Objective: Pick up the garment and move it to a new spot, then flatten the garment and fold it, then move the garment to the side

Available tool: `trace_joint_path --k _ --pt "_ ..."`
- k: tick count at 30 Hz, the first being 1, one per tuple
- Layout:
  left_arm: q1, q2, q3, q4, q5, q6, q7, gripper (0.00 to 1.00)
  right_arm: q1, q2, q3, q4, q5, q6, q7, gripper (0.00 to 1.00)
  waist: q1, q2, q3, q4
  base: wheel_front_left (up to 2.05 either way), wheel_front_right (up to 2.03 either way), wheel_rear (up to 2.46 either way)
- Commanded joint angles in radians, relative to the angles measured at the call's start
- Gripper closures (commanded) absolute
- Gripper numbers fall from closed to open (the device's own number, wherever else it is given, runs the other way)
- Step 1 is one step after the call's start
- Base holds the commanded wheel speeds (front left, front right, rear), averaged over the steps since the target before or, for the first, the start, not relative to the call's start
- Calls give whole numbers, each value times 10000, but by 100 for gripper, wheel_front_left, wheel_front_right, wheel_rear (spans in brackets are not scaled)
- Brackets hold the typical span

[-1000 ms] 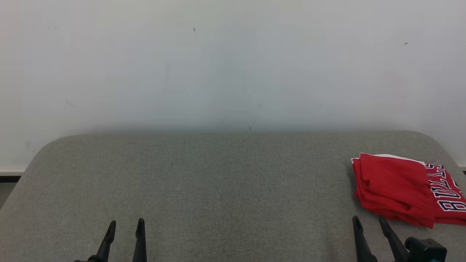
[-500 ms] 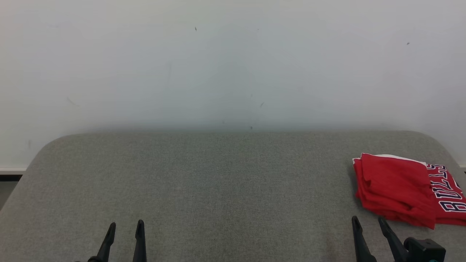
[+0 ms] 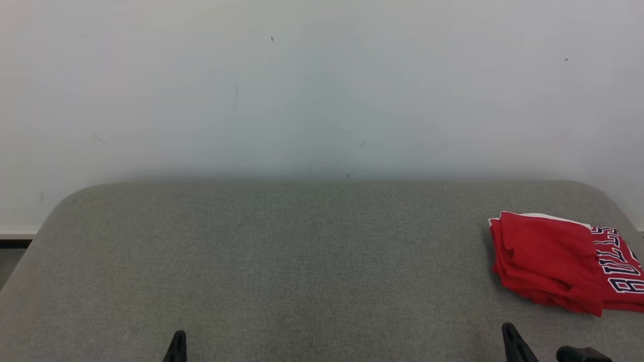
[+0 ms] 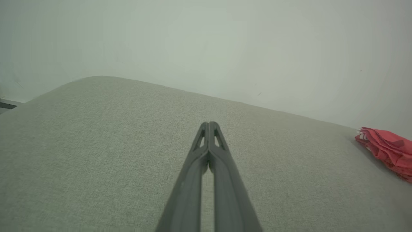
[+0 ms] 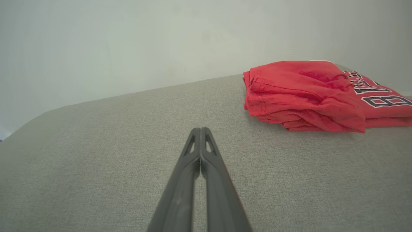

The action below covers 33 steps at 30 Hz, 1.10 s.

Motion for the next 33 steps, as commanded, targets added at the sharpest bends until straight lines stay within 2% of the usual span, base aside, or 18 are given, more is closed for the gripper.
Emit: trace_joint_path --k 1,17,33 --pt "-245 -3 18 -138 -300 -1 52 100 -244 -15 -110 -132 305 0 57 100 0 0 13 -5 0 0 0" --pt "-727 -29 -59 -82 -3058 -4 618 100 -523 -14 -580 -194 3181 -3 537 100 0 0 220 -50 0 0 0" --pt "-1134 -48 -108 -22 -5349 -8 1104 100 -780 -13 -988 -205 5562 -6 943 100 0 0 426 -96 0 0 0"
